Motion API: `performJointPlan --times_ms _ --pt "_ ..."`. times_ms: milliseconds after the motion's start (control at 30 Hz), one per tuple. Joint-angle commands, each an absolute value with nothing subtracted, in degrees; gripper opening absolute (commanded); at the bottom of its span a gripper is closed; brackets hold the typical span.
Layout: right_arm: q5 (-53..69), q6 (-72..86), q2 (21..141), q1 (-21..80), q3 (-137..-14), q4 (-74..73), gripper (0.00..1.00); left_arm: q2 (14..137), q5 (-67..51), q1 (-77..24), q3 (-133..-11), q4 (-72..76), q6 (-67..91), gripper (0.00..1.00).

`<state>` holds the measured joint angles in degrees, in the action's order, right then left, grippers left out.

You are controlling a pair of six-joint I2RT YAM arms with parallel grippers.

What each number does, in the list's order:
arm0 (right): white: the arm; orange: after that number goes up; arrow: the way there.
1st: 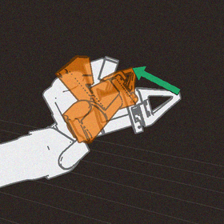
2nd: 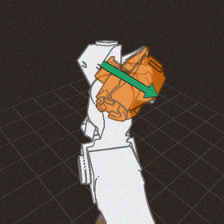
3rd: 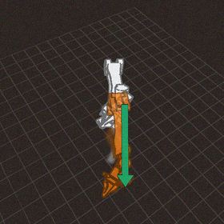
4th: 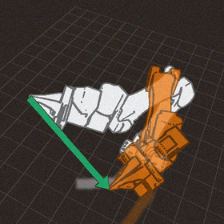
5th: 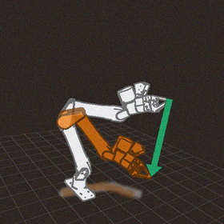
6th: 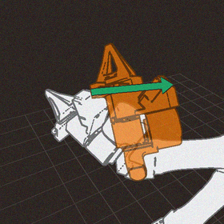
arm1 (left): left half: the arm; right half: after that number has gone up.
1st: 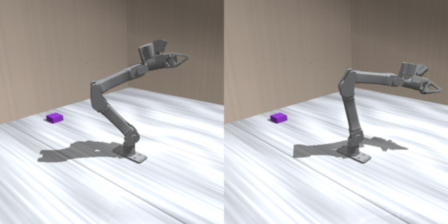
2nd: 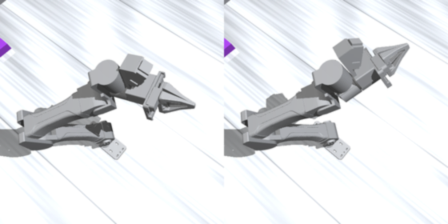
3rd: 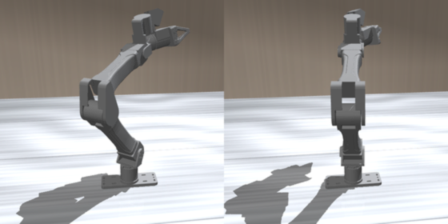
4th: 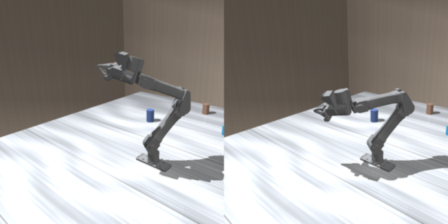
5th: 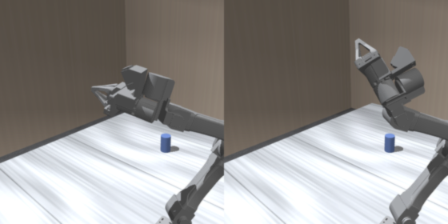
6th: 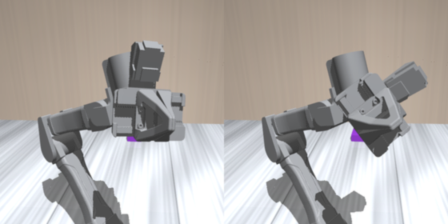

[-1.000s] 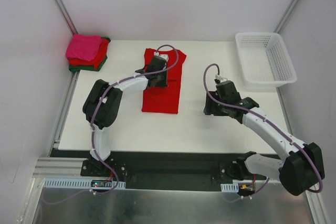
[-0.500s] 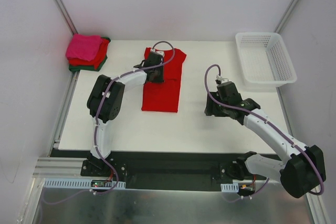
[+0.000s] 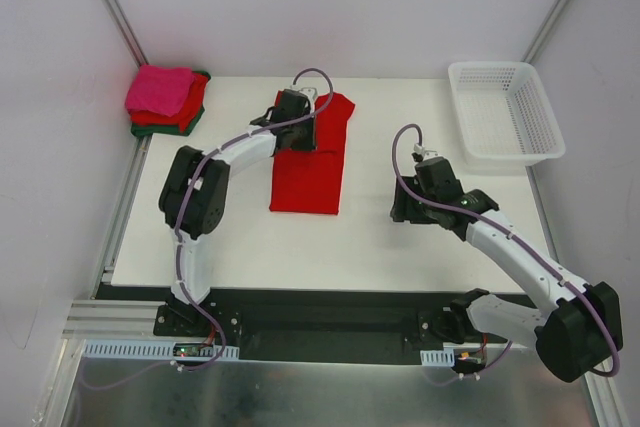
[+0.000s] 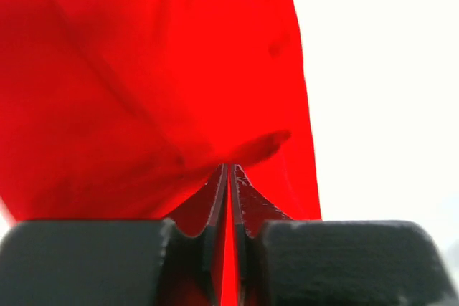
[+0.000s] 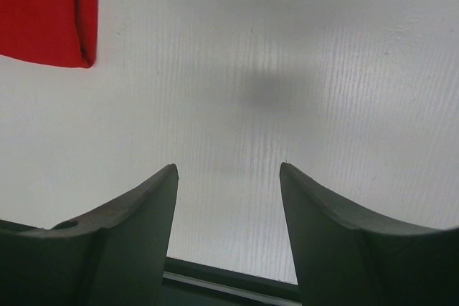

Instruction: Fold and stack the t-shirts

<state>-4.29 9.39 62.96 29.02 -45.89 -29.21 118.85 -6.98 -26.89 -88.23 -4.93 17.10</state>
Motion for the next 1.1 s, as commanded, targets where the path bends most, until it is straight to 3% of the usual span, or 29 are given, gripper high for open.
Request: performJointPlan --times_ms 0,33,67,200,400,633,933,1067 --pt "-3.4 9.8 62.0 29.2 -45.2 -28.4 0.63 103.9 -4.8 -26.3 -82.6 -4.4 17.8 0.11" --pt "-3.0 9.8 62.0 29.2 -44.8 -27.6 0.63 101.9 -4.1 -26.2 -78.6 -4.5 18.1 0.14" --pt "-2.4 10.2 62.4 29.2 -44.6 -27.1 0.64 97.9 -3.3 -26.1 -76.5 -4.4 19.1 0.23" --pt "4.9 11.9 64.2 29.4 -43.0 -22.4 0.69 89.1 -0.7 -25.8 -62.1 -4.4 21.4 0.36" --pt "18.4 19.1 69.0 29.4 -38.6 -7.9 0.75 79.3 4.9 -25.8 -47.0 -4.3 24.7 0.37" --pt "26.3 26.4 77.8 29.7 -37.0 8.4 0.76 76.1 6.9 -25.3 -39.3 -4.3 27.2 0.37" --pt "27.0 28.0 85.4 32.1 -39.7 12.2 0.76 77.2 1.6 -19.7 -34.5 -1.2 28.7 0.40" --pt "26.2 28.3 87.4 33.2 -40.5 12.3 0.76 78.7 0.4 -19.5 -34.8 -0.4 28.9 0.50"
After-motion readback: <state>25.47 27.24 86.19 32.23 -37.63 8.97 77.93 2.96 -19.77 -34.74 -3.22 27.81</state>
